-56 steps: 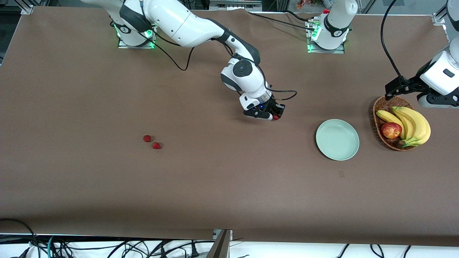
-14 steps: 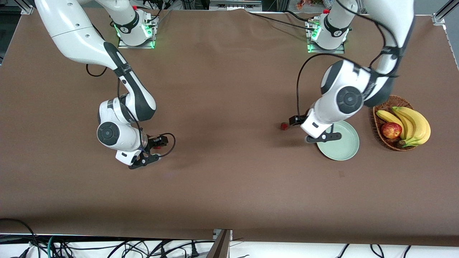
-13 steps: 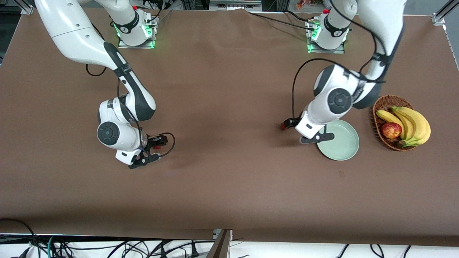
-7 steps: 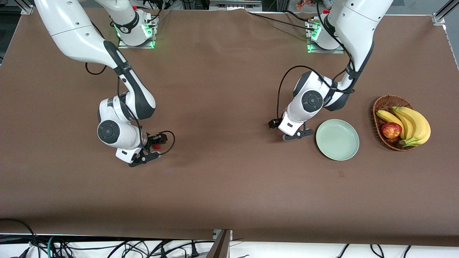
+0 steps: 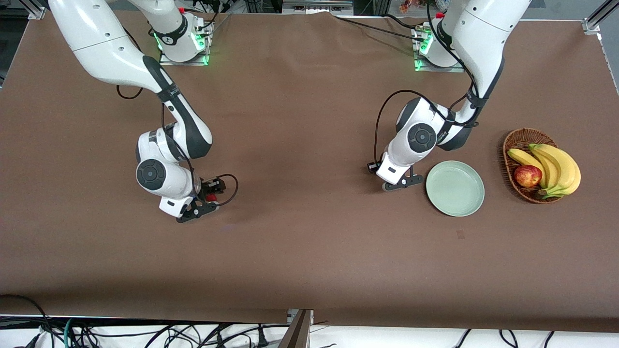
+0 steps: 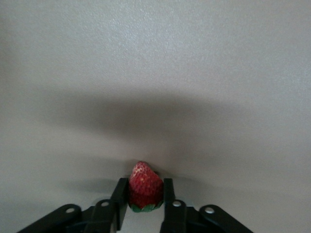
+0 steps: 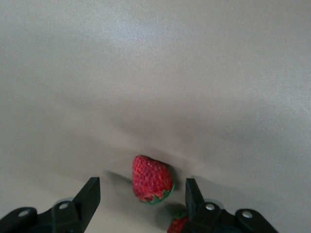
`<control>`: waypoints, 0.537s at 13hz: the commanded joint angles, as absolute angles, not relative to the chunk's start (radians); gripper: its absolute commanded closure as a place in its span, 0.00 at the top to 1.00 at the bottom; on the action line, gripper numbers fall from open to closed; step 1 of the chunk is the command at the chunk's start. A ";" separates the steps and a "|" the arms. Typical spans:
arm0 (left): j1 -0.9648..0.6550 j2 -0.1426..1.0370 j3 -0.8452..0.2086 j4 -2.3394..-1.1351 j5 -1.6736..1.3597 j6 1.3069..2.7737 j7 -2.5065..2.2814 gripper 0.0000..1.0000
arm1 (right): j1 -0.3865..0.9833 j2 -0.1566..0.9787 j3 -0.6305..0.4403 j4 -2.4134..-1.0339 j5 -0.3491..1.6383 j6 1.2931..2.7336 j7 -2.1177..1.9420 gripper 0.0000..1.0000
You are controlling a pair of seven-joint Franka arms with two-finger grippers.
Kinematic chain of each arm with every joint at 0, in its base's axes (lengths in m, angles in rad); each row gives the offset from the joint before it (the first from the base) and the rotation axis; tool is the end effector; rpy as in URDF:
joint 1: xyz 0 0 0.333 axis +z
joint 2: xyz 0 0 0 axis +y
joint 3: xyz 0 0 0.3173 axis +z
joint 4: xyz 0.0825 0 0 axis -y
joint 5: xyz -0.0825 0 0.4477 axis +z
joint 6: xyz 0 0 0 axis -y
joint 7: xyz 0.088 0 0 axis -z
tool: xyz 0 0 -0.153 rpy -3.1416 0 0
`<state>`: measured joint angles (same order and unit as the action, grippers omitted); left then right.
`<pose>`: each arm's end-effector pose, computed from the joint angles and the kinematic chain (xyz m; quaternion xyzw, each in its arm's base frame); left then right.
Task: Collect all strawberries into plate
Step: 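Grasp the strawberry with the left gripper while the right gripper grasps another, then lower the strawberry onto the plate with the left gripper and open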
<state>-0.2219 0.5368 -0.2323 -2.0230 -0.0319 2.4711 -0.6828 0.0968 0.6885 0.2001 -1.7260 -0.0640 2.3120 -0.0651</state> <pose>0.5578 -0.2841 0.0838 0.9870 0.1399 -0.0691 0.0376 0.6701 0.2006 0.0932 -0.9813 -0.1829 0.0483 0.0363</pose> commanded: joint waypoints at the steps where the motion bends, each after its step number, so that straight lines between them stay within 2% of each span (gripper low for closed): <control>1: -0.218 0.506 -0.213 -1.999 -0.025 2.395 -0.687 0.07 | 0.100 0.661 0.196 -1.764 -0.072 2.332 -0.081 0.64; 5: -0.203 0.497 -0.158 -1.762 0.136 2.004 -0.580 0.09 | 0.100 0.663 0.196 -1.764 -0.077 2.332 -0.080 0.55; 7: -0.158 0.502 -0.158 -1.741 0.219 1.985 -0.481 0.09 | 0.100 0.663 0.196 -1.764 -0.075 2.332 -0.081 0.46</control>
<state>-0.1936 0.4923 -0.1561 -1.7737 0.1518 2.0247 -0.5761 0.0972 0.6885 0.2001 -1.7284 -0.0668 2.3122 -0.0672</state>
